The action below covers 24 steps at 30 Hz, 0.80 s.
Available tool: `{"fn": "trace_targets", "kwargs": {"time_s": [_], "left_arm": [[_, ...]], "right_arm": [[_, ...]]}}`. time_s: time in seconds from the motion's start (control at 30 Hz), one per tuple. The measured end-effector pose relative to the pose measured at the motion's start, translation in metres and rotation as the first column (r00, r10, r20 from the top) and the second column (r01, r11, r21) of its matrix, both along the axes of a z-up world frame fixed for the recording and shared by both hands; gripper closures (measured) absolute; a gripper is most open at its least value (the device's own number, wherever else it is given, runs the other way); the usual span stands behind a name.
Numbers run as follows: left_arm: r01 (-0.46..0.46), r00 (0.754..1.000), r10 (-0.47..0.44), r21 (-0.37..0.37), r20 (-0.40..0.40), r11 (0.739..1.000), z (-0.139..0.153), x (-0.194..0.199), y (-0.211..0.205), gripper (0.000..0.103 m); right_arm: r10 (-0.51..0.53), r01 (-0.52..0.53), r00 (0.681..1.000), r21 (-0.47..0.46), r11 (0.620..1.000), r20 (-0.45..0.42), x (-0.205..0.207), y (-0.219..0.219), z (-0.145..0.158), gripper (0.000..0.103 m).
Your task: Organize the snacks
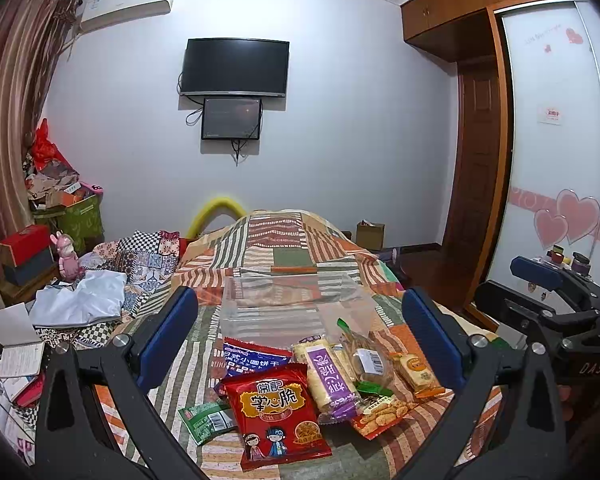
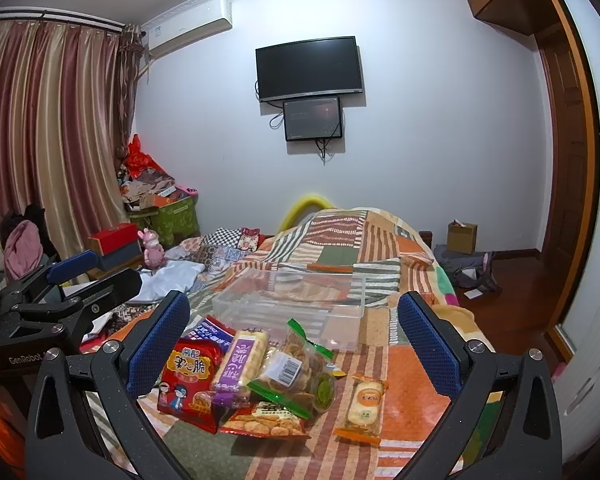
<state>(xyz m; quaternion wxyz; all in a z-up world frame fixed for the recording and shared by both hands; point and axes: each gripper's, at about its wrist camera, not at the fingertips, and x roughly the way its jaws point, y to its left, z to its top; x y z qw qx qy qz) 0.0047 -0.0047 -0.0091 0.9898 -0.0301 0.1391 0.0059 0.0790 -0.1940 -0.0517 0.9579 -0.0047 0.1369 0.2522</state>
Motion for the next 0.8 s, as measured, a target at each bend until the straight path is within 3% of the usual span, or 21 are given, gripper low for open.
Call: {"fn": "trace_targets", "kwargs": {"time_s": [0.8], "left_arm": [[0.007, 1.000, -0.008, -0.014, -0.009, 1.000, 0.0000, -0.0016, 0.0032, 0.000]], "right_arm": [[0.002, -0.002, 1.000, 0.009, 1.000, -0.010, 0.0021, -0.0007, -0.0006, 0.000]]}}
